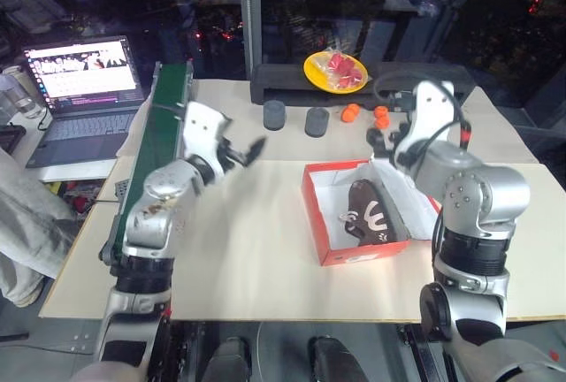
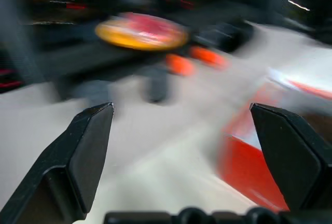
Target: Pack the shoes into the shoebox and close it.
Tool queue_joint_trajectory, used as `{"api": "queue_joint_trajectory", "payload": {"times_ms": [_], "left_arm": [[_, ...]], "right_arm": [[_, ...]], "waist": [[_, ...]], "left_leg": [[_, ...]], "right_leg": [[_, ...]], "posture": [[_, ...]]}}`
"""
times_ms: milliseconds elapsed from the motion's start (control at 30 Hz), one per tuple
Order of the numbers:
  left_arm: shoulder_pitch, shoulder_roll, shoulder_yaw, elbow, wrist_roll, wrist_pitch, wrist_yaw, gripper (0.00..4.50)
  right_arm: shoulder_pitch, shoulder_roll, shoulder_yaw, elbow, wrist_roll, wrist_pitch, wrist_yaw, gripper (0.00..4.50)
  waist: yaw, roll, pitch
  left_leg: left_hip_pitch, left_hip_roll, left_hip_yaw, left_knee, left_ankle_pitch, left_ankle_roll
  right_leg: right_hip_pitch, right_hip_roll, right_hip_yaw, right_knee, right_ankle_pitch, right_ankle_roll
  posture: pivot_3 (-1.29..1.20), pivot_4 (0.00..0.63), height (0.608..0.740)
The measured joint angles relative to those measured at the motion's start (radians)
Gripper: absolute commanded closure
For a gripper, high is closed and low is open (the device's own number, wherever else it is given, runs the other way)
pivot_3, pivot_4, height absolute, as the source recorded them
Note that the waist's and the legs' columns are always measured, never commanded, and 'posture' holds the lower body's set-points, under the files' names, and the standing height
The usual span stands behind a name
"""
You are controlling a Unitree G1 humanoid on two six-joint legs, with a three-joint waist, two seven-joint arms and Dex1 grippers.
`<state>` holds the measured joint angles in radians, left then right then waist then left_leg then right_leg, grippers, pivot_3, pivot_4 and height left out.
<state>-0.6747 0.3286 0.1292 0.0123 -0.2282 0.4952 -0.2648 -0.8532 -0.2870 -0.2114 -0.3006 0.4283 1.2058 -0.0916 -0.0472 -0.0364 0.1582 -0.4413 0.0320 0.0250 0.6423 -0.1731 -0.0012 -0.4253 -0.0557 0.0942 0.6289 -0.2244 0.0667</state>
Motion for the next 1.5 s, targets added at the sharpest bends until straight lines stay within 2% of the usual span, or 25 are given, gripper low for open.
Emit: {"api": "queue_joint_trajectory", "payload": {"times_ms": [100,133,167,200,233,300,400,433,467,600,900,1500], "left_arm": [[-0.033,-0.015,0.080,0.061,0.043,0.007,0.162,0.00],[-0.032,-0.012,0.102,0.090,0.065,0.027,0.220,0.00],[-0.029,-0.008,0.111,0.101,0.070,0.036,0.234,0.00],[-0.025,-0.003,0.124,0.128,0.082,0.061,0.259,0.00],[-0.003,0.007,0.127,0.142,0.089,0.097,0.268,0.00],[0.014,0.013,0.129,0.161,0.091,0.129,0.270,0.00],[0.023,0.033,0.107,0.164,0.091,0.181,0.241,0.00],[0.023,0.042,0.108,0.164,0.090,0.190,0.235,0.00],[0.023,0.045,0.113,0.160,0.087,0.199,0.230,0.00],[0.023,0.049,0.102,0.154,0.076,0.207,0.190,0.00],[0.026,0.079,0.084,0.161,0.087,0.249,0.165,0.00],[-0.020,0.107,0.084,0.236,0.112,0.280,0.179,0.00]], "right_arm": [[0.022,0.016,0.035,-0.090,0.109,-0.029,0.155,0.38],[0.094,-0.021,0.087,-0.169,0.187,-0.039,0.282,0.38],[0.120,-0.027,0.104,-0.189,0.211,-0.039,0.318,0.38],[0.188,-0.060,0.158,-0.245,0.256,-0.054,0.421,0.38],[0.294,-0.147,0.229,-0.309,0.295,-0.076,0.547,0.38],[0.361,-0.234,0.295,-0.340,0.282,-0.120,0.632,0.38],[0.439,-0.459,0.476,-0.325,0.091,-0.285,0.731,0.38],[0.458,-0.474,0.508,-0.297,0.041,-0.322,0.740,0.38],[0.478,-0.461,0.517,-0.264,0.006,-0.360,0.738,0.17],[0.485,-0.380,0.500,-0.236,-0.005,-0.403,0.721,0.17],[0.485,-0.308,0.472,-0.194,-0.051,-0.444,0.685,0.17],[0.504,-0.290,0.464,-0.188,-0.059,-0.427,0.687,0.17]], "waist": [[0.000,0.000,0.000],[0.006,0.000,0.000],[0.007,0.000,0.000],[0.010,0.000,0.000],[0.016,-0.001,0.000],[0.019,-0.001,0.000],[0.027,-0.004,0.001],[0.026,-0.005,0.001],[0.026,-0.005,0.001],[0.014,-0.005,0.001],[0.025,-0.006,0.001],[0.032,-0.006,0.001]], "left_leg": [[0.000,0.000,-0.001,-0.001,-0.001,0.001],[0.000,0.000,-0.003,-0.001,-0.001,0.001],[-0.001,0.000,-0.004,-0.001,-0.001,0.002],[-0.003,0.000,-0.005,-0.001,-0.001,0.001],[-0.005,-0.002,-0.008,0.001,-0.001,0.001],[-0.007,-0.003,-0.007,0.003,-0.001,0.001],[-0.004,-0.003,-0.007,0.007,0.000,-0.001],[-0.002,-0.002,-0.005,0.007,0.000,-0.001],[-0.002,-0.001,-0.005,0.007,0.000,-0.002],[0.000,0.000,-0.005,0.005,0.001,-0.002],[-0.001,-0.001,-0.006,0.002,0.001,-0.002],[0.000,-0.001,-0.006,0.003,0.001,-0.002]], "right_leg": [[0.000,0.000,-0.001,0.000,0.000,0.000],[0.001,0.000,-0.003,-0.002,0.000,0.000],[0.002,0.000,-0.004,-0.002,0.000,0.000],[0.001,0.000,-0.005,-0.001,0.000,0.000],[0.002,-0.002,-0.008,-0.002,0.000,0.000],[0.001,-0.004,-0.008,-0.002,0.000,0.001],[0.003,-0.005,-0.009,-0.003,0.000,0.001],[0.003,-0.004,-0.009,-0.003,0.000,0.001],[0.003,-0.004,-0.009,-0.002,0.001,0.000],[0.003,-0.001,-0.008,0.000,0.000,-0.002],[0.002,-0.002,-0.008,0.000,0.000,-0.001],[0.002,-0.002,-0.008,0.001,0.000,-0.001]], "posture": [[0.00,0.150,0.740],[0.00,0.150,0.740],[0.00,0.150,0.740],[0.00,0.150,0.740],[0.00,0.150,0.740],[0.00,0.150,0.740],[0.00,0.150,0.740],[0.00,0.150,0.740],[0.00,0.150,0.740],[0.00,0.150,0.740],[0.00,0.150,0.740],[0.00,0.150,0.740]]}}
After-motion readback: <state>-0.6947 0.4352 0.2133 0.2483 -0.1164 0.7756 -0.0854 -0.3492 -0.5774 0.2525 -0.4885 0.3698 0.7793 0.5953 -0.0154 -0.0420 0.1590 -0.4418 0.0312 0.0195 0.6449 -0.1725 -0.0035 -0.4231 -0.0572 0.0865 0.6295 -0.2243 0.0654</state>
